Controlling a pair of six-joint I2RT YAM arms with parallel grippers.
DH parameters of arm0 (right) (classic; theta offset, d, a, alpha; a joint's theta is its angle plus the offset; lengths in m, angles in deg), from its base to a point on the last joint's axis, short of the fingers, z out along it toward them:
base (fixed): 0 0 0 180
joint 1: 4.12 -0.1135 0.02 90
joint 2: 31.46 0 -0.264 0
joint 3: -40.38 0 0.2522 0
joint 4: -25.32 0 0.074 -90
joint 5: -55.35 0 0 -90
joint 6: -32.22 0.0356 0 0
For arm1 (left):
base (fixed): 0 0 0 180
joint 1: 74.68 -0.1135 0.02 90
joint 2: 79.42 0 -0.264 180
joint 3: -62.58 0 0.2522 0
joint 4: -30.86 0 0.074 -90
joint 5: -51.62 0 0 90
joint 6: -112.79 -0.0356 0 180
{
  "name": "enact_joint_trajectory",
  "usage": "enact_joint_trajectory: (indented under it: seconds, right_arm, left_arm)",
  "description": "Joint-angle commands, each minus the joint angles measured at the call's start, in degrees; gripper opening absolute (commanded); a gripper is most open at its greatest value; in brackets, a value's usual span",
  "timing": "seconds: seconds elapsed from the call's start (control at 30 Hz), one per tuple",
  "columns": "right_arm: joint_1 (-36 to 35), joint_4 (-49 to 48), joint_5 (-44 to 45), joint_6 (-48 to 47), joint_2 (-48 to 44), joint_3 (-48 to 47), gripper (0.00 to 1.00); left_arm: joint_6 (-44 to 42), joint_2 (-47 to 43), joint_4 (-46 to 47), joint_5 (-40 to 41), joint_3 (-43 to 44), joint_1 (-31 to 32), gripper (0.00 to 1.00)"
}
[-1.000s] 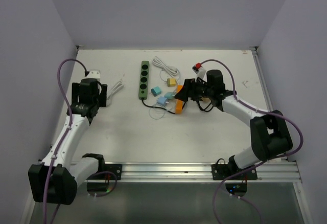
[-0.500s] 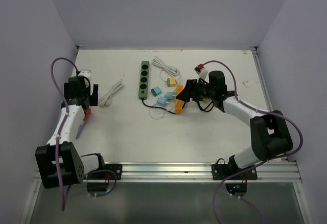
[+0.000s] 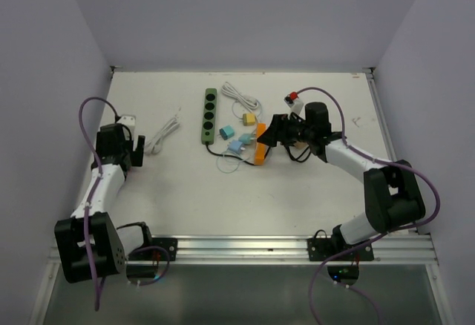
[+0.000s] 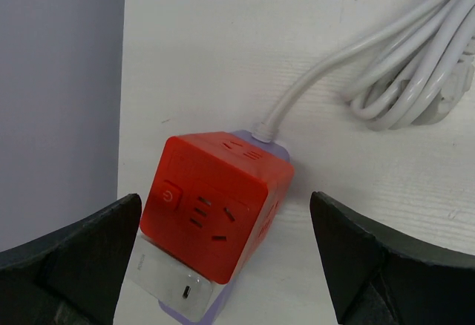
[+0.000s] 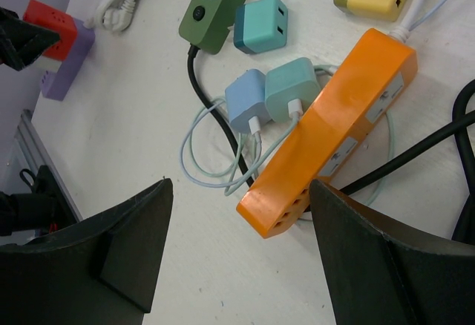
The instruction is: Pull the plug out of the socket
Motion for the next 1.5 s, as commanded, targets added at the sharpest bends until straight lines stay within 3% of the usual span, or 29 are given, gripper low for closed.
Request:
enact_joint_trajectory:
  seconds: [0.0, 0.3, 0.47, 0.77, 1.13, 1.23, 1.27, 1.33, 1.37, 1.47]
  right_arm:
    - [0.29, -1.57, -1.38, -0.14, -0.52, 0.28, 0.78]
    - [0.73, -1.48, -0.85, -0.23, -1.40, 0.99, 0.78]
    - [0.82, -1.31, -0.33, -0.40, -1.05, 0.99, 0.78]
    - [0.91, -1.13, 0.11, -0.32, -0.34, 0.72, 0.78]
    - [1.26, 1.33, 2.40, -1.81, -2.63, 1.34, 0.78]
    - [1.35, 1.16, 2.14, -1.72, -2.36, 1.25, 0.78]
    - [1.35, 1.15, 2.22, -1.72, -2.45, 1.25, 0.78]
    - [1.43, 1.15, 2.49, -1.72, -2.36, 1.34, 0.78]
    - [1.43, 1.24, 2.58, -1.72, -2.36, 1.25, 0.78]
    - [1.43, 1.33, 2.75, -1.90, -2.01, 1.25, 0.78]
  left_arm:
    - [-2.81, -3.28, 4.28, -0.91, -1.97, -0.58, 1.00]
    - [-3.69, 4.44, 3.32, 0.85, 1.72, -0.75, 1.00]
    - [-3.69, 7.96, 2.88, -1.96, 3.92, -1.02, 0.98]
    - [-3.52, -0.91, 3.84, -5.38, 1.11, -0.93, 0.96]
    - [-3.34, 2.77, 2.26, -8.20, 2.34, -0.93, 0.85]
    - [-3.34, 3.83, 2.26, -8.73, 2.43, -0.93, 0.69]
    - [-3.34, 3.92, 2.26, -9.08, 2.51, -0.93, 0.53]
    - [-2.99, 4.01, 2.43, -9.17, 2.51, -0.84, 0.37]
    - [-2.99, 3.92, 2.44, -9.52, 2.60, -0.93, 0.24]
    - [-3.08, 3.92, 2.17, -11.63, 3.30, -0.93, 0.13]
